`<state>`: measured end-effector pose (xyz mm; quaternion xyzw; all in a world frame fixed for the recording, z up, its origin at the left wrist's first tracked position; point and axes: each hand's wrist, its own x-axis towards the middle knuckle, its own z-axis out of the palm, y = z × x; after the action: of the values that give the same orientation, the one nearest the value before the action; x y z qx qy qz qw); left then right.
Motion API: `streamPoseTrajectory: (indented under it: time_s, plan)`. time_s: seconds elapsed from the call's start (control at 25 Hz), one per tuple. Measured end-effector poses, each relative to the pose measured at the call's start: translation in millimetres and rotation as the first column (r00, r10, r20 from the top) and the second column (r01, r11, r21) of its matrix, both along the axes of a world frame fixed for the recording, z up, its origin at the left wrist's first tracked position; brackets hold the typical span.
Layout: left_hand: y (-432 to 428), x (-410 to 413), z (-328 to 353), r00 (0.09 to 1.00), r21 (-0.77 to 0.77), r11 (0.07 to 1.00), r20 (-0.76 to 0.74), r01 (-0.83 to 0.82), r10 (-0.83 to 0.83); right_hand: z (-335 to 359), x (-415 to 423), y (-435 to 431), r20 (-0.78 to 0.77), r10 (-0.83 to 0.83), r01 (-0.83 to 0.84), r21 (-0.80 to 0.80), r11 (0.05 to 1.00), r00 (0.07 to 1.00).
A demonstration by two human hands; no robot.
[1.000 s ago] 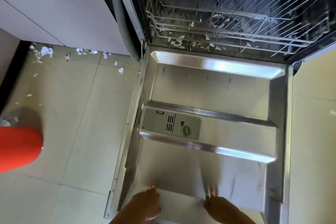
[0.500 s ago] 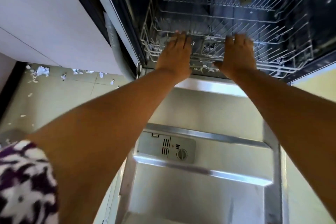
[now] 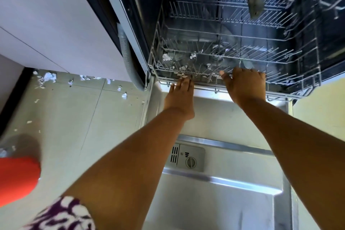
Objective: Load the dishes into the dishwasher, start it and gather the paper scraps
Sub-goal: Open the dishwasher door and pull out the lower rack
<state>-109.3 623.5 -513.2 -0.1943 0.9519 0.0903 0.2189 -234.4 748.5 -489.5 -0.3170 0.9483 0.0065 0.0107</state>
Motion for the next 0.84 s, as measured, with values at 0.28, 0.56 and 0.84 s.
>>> streamPoseTrajectory:
  time_s: [0.28,0.56,0.84]
  plan:
    - [-4.1,7.5,13.8,1.000,0.093,0.996,0.001,-0.007,0.007,16.2,7.7,-0.1,0.077,-0.019,0.008,0.141,0.990,0.997]
    - [27.8,64.3,9.7,0.999,0.029,1.000,-0.045,-0.004,0.006,19.8,47.8,13.1,0.165,-0.135,0.113,0.136,0.984,0.977]
    - [80.2,151.9,16.5,0.998,0.115,0.991,0.028,-0.063,0.060,12.4,130.3,61.3,0.244,-0.111,0.065,0.191,0.979,0.963]
